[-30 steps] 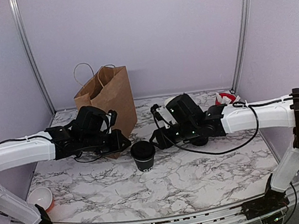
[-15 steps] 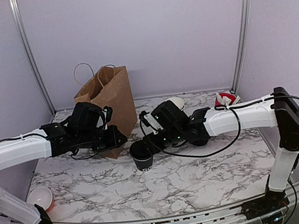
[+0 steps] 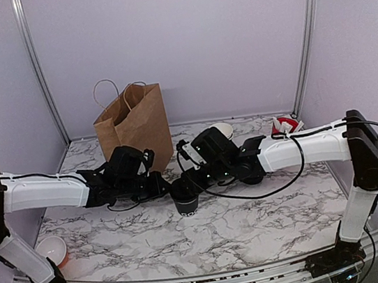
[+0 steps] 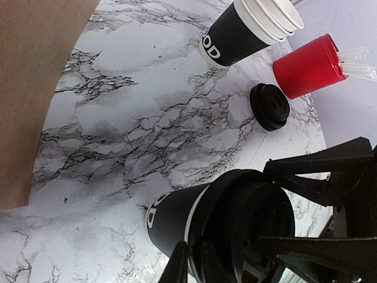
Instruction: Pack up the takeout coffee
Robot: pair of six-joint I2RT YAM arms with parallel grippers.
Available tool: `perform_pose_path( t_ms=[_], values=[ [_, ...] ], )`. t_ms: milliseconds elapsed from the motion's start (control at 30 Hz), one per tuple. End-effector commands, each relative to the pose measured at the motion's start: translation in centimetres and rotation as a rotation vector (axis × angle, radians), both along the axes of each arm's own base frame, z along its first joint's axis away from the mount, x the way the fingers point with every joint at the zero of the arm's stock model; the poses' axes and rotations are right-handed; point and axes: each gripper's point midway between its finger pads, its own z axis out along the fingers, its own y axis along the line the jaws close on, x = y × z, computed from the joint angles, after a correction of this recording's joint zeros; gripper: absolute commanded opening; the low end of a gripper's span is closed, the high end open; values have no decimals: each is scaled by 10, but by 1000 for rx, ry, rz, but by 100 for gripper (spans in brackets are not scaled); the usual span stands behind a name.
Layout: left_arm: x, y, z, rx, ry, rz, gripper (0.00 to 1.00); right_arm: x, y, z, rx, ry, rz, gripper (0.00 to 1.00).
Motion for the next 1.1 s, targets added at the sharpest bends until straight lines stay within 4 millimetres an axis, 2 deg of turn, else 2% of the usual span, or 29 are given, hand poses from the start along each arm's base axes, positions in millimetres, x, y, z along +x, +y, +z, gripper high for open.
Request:
perform_pose_path(
  t_ms=[0,233,333,400,433,500,667,733,767,800,933,1067],
  values=[
    [-21,25,-23,143,67,-2,10,-5,-4,-15,-59,27,8,53],
    [-10,17,57,62,-54,-10,12,-3,-4,-15,-60,23,3,53],
    [-11,10,81,25,-87,-24,12,-4,-5,-16,-62,26,2,53],
    [-11,6,89,18,-103,-28,12,-4,-6,-15,-62,26,1,53],
    [-11,6,87,26,-106,-24,12,-4,-6,-15,-62,25,0,53],
    [-11,7,67,58,-72,-20,13,-4,-6,-14,-60,24,-1,53],
    [-33,-5,-20,104,97,-77,11,-5,-6,-18,-65,31,1,52],
    [-42,-7,-43,132,138,-93,11,-5,-6,-20,-66,36,1,53],
    [-44,-7,-46,134,146,-95,11,-5,-6,-19,-66,36,0,53],
    [-44,-7,-40,125,135,-94,11,-5,-6,-19,-65,37,0,53],
    [-31,-5,1,107,41,-68,13,-6,-7,-15,-59,33,1,53],
    [-25,-8,30,89,-13,-68,15,-5,-5,-6,-44,24,2,53]
  ],
)
